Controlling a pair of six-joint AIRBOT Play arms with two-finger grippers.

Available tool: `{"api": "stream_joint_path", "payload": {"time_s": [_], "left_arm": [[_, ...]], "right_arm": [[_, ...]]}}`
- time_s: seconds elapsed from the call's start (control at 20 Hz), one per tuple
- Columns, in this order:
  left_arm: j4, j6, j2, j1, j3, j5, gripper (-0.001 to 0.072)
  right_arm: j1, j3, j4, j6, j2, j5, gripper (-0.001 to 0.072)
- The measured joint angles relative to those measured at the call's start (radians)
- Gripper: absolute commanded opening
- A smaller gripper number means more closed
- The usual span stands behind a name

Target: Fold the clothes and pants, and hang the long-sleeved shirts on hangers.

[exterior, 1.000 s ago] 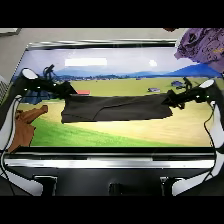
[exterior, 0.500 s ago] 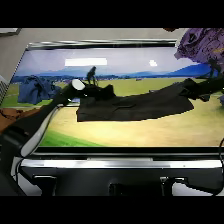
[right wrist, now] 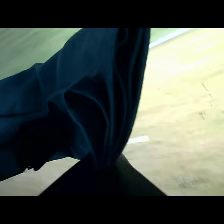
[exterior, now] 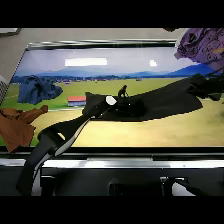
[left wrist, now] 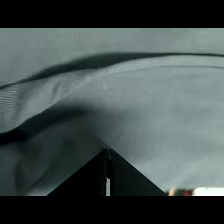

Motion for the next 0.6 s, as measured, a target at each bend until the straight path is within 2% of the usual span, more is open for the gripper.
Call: {"api": "stream_joint_path", "payload": {"time_s": [0.3, 0.6], "left_arm": [[-0.049, -0.044, -0.078, -0.049, 0.106, -0.003, 0.0015], [0.018, -0.032, -0.025, 0.045, 0.122, -0.112, 0.0014]], "right_arm": [[0.000, 0.000, 0.055, 0.027, 0.056, 0.032, 0.0032], [0.034, 0.000, 0.144, 0.047, 0.058, 0.002, 0.0032]]}}
